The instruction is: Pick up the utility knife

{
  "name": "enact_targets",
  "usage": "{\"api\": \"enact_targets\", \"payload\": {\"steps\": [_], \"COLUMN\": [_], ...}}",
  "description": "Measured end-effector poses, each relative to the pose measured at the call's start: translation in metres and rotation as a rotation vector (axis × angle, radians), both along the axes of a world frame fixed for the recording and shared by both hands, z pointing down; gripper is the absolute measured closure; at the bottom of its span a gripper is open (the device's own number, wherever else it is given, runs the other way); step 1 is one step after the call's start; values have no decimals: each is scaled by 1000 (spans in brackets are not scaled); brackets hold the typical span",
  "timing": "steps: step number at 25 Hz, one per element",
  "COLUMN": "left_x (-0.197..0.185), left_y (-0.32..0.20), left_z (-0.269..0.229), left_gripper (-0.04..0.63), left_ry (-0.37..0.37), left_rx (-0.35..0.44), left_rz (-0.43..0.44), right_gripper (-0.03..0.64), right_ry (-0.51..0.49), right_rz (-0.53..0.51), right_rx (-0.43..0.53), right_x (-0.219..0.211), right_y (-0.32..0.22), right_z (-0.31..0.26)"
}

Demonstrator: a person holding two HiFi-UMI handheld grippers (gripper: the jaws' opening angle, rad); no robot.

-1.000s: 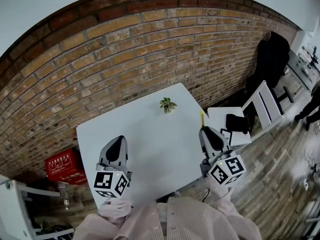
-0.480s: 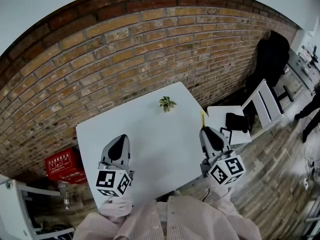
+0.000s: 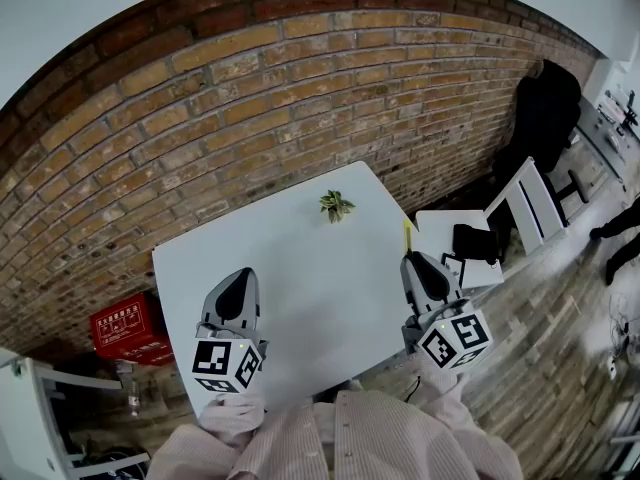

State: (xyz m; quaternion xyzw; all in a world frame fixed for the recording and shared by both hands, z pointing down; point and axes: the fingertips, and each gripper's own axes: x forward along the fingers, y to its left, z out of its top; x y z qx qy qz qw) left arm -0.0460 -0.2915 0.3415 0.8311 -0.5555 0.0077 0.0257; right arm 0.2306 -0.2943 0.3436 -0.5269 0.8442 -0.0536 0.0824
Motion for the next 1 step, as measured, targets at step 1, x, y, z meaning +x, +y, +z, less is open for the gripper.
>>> {"api": "enact_targets", "payload": {"steps": [1], "left_x": [-1], "left_y": [0], "left_z": [0], "left_gripper": [603], "left_ry": [0], "left_rx": [0], "left_rz": [-2], "right_gripper": [554], "right_ry": [0], "right_rz": [0], "right_rx": [-1], "right_x": [0], "right_y": [0], "right_z": [0]}}
